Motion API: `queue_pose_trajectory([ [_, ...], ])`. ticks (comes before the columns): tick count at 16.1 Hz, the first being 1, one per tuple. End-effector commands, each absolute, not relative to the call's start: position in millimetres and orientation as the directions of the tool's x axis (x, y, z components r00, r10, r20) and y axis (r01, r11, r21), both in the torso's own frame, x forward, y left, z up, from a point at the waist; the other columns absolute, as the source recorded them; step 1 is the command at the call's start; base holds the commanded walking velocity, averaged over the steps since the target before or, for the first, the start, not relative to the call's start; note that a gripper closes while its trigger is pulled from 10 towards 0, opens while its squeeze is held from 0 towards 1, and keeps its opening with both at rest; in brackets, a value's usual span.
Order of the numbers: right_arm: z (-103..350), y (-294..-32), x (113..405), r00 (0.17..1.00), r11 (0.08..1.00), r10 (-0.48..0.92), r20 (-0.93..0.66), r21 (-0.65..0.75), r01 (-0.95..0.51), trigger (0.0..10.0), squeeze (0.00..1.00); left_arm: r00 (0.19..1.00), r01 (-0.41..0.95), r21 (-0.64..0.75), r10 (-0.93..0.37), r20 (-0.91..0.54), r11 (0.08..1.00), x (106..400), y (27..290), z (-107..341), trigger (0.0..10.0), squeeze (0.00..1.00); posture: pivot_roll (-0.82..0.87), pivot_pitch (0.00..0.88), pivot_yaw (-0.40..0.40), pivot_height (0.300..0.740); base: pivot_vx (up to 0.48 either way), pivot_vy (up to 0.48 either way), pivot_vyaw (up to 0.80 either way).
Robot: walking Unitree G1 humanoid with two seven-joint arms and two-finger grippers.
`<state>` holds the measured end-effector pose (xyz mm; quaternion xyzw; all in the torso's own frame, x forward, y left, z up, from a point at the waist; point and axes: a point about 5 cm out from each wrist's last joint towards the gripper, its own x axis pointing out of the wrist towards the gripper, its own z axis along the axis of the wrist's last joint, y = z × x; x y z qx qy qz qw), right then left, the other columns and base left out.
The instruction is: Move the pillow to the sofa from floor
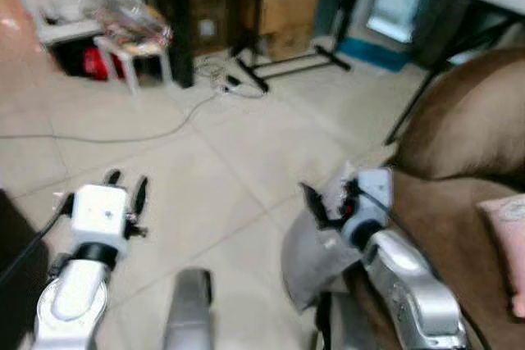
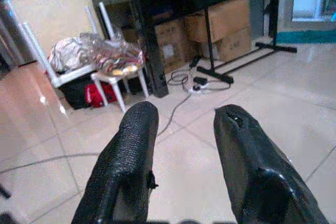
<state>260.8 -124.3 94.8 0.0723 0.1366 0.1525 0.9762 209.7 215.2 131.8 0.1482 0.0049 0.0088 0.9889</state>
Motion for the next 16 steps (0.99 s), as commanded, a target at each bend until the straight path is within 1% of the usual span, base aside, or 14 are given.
queue_pose_trajectory([
  [1, 100, -136, 263, 0.932, 0.957, 0.278, -0.231, 0.146, -0.249, 10.0, 0.00, 1.000, 0.011, 0.275, -0.017, 0.016, 0.961, 212, 206, 136, 10.0, 0.00, 0.02, 0.000, -0.065, 0.565, 0.341, 0.000, 0.00],
  [4, 98, -136, 264, 0.933, 0.960, 0.275, -0.234, 0.126, -0.251, 10.0, 0.00, 1.000, 0.009, 0.276, -0.014, 0.015, 0.961, 211, 207, 136, 10.0, 0.00, 0.02, 0.000, -0.065, 0.565, 0.342, 0.000, 0.00],
  [7, 98, -137, 264, 0.937, 0.963, 0.260, -0.231, 0.130, -0.235, 10.0, 0.00, 1.000, 0.010, 0.283, -0.015, 0.013, 0.959, 211, 209, 136, 10.0, 0.00, 0.02, 0.000, -0.051, 0.565, 0.344, 0.000, 0.80],
  [10, 96, -135, 262, 0.929, 0.957, 0.282, -0.238, 0.139, -0.255, 10.0, 0.00, 1.000, 0.021, 0.291, -0.025, 0.008, 0.956, 212, 209, 136, 10.0, 0.00, 0.01, 0.000, -0.041, 0.565, 0.325, 0.000, 0.00],
  [12, 94, -136, 261, 0.925, 0.956, 0.288, -0.249, 0.129, -0.263, 10.0, 0.00, 0.999, 0.027, 0.297, -0.032, 0.013, 0.954, 213, 207, 136, 10.0, 0.00, 0.01, 0.000, -0.042, 0.565, 0.000, 0.000, 0.00],
  [16, 90, -146, 262, 0.921, 0.961, 0.277, -0.274, 0.103, -0.258, 10.0, 0.00, 0.999, 0.045, 0.315, -0.042, -0.014, 0.948, 210, 205, 132, 10.0, 0.00, 0.02, 0.000, -0.049, 0.565, 0.000, 0.000, 0.00],
])
